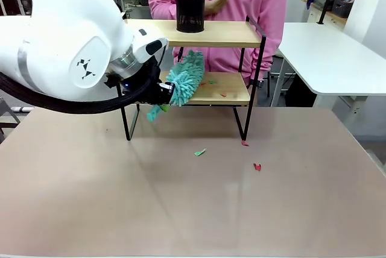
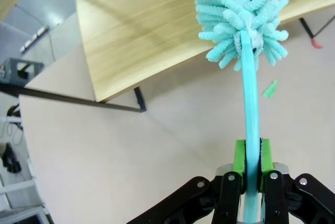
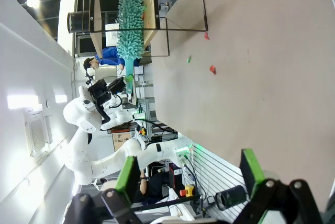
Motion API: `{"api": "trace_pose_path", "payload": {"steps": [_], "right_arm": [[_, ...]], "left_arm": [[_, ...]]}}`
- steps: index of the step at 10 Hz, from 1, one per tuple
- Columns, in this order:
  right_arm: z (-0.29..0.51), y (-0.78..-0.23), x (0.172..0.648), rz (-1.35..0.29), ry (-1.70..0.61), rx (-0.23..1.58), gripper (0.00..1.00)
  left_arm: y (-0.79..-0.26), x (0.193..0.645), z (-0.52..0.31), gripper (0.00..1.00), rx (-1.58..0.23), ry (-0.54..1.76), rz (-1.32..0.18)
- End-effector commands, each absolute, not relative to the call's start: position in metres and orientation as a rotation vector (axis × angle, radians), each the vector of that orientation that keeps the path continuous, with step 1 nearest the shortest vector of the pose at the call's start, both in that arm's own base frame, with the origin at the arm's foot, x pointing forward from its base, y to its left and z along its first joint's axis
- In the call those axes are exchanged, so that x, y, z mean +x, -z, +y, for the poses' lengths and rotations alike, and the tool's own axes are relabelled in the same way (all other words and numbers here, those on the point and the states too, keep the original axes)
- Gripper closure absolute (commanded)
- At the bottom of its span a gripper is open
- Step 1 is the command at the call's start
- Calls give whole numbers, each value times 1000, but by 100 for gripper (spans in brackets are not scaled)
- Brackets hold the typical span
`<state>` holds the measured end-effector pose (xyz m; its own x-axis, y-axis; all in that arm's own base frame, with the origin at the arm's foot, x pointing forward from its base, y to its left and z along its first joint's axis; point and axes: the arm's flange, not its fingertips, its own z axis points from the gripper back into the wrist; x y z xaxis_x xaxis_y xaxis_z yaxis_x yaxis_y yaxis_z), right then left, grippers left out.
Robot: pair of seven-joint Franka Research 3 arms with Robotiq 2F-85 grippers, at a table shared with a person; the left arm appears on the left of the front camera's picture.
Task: Clean the shelf.
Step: Clean the remaining tier of the Shelf with the Duster once objects are removed.
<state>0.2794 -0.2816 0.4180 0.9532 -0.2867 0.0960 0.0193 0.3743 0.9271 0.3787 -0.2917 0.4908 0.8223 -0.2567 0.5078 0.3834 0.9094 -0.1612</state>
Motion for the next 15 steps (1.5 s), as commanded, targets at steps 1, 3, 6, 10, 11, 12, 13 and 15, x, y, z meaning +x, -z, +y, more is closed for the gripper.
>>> {"api": "trace_pose_path", "payload": {"steps": [1,3,6,10,11,12,13,15], "right_arm": [[-283,-419,279,-269,168,1173,0],[-283,-419,279,-269,168,1173,0],[-283,-419,279,-269,168,1173,0],[-283,-419,279,-269,168,1173,0],[-283,-419,279,-269,168,1173,0],[-283,-419,279,-269,168,1173,0],[-283,-419,279,-269,168,1173,0],[-283,-419,279,-269,168,1173,0]], "left_arm": [[-494,387,-291,87,-301,444,-478],[-492,388,-290,87,-290,518,-461],[-489,384,-268,87,-292,660,-438],[-493,362,-229,87,-359,860,-377],[-493,354,-218,87,-354,915,-350],[-496,347,-205,87,-382,950,-332],[-501,341,-191,87,-408,947,-339],[-512,328,-168,87,-475,944,-367]]}}
